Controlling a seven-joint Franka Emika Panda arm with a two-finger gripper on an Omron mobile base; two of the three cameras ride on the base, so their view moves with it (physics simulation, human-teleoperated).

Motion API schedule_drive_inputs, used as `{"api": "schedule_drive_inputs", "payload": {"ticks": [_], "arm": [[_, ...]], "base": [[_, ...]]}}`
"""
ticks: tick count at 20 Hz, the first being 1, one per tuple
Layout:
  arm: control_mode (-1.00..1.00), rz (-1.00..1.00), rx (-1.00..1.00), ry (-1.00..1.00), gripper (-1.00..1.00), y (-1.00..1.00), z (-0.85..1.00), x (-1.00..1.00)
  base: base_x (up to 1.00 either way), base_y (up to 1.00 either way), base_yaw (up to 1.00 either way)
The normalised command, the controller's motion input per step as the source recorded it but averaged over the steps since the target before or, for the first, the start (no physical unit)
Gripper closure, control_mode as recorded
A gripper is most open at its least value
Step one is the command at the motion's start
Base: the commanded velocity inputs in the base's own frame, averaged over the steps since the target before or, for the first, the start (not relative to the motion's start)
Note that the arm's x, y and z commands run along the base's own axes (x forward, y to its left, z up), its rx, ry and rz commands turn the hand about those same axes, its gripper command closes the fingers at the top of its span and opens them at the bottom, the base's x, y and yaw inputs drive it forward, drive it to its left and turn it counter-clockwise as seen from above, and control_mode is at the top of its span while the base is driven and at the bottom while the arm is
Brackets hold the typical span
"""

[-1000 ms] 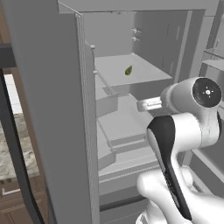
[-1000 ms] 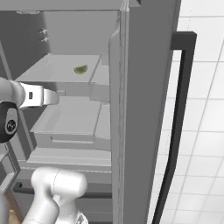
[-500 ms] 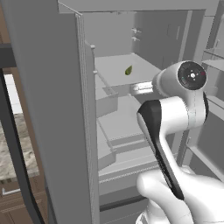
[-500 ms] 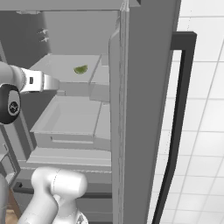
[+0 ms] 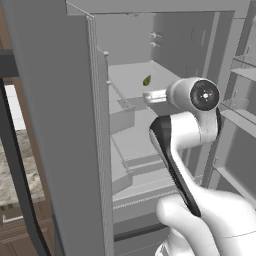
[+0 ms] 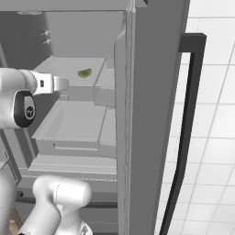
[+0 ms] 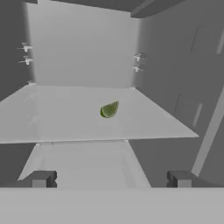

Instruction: There is a bowl on the dining counter. Grab a lemon wedge from the fridge and place it in the bowl. Then get the liquor bottle and glass cup from the cabinet and place them next to the bowl.

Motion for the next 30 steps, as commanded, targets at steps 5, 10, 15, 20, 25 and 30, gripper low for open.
{"api": "schedule_drive_inputs", "payload": {"ticks": [5, 10, 15, 20, 25, 30], "arm": [[-1.0, 0.0, 0.0, 0.0, -1.0, 0.01, 0.0, 0.01], [-1.0, -0.01, 0.04, 0.0, -1.0, 0.22, 0.17, 0.29], [-1.0, -0.07, 0.02, 0.0, -1.0, 0.34, 0.17, 0.51], [-1.0, -0.19, 0.01, 0.0, -1.0, 0.27, 0.05, 0.39], [-1.0, -0.12, 0.01, 0.0, -1.0, 0.09, 0.0, 0.21], [-1.0, -0.01, 0.04, 0.03, -1.0, 0.04, 0.0, 0.18]], "base": [[0.0, 0.0, 0.0], [0.0, 0.0, 0.0], [0.0, 0.0, 0.0], [0.0, 0.0, 0.0], [0.0, 0.0, 0.0], [0.0, 0.0, 0.0]]}}
